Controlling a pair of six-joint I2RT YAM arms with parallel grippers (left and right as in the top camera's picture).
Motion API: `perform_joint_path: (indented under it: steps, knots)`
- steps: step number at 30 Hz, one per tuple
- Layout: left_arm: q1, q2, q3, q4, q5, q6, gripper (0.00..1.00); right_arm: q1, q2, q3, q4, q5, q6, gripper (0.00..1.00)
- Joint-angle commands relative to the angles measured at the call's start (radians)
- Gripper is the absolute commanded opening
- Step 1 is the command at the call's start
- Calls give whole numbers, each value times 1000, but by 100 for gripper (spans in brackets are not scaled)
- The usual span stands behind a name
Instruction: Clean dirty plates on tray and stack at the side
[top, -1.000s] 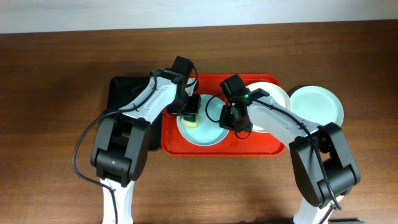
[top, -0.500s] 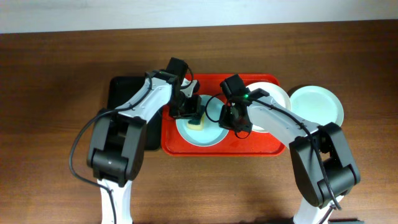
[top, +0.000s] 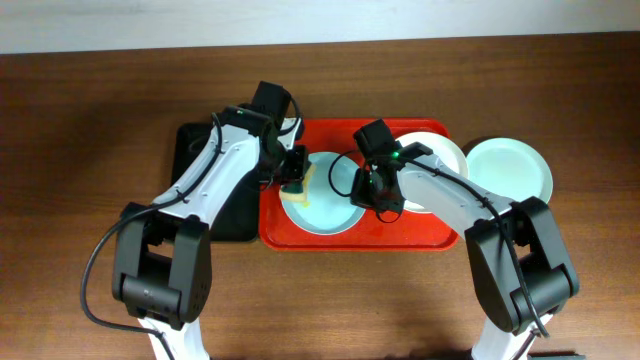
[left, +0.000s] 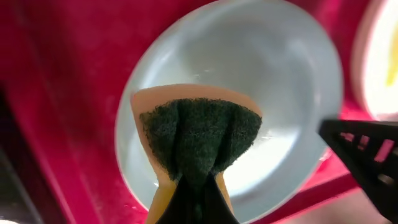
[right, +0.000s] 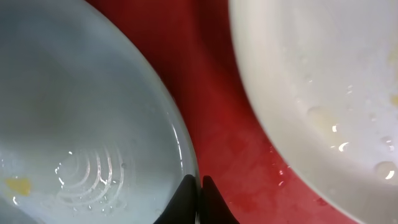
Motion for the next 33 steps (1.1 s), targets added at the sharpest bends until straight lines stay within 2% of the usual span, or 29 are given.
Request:
perform_joint_path:
  steps: [1,8,18,27,33]
  knots:
    - [-5,-11,-53,34,-60,5,0,6,-2,16,3,-46,8,4]
    - [-6,-11,-163,173,-50,-38,0,6,-2,16,3,-47,8,4]
    - [-7,-11,-183,261,-5,-172,0,6,-2,16,3,-47,8,4]
    - [-7,-11,-207,235,-106,-175,0,6,-2,16,3,-47,8,4]
    - [-16,-10,-317,347,-102,-176,0,6,4,16,3,-47,8,4]
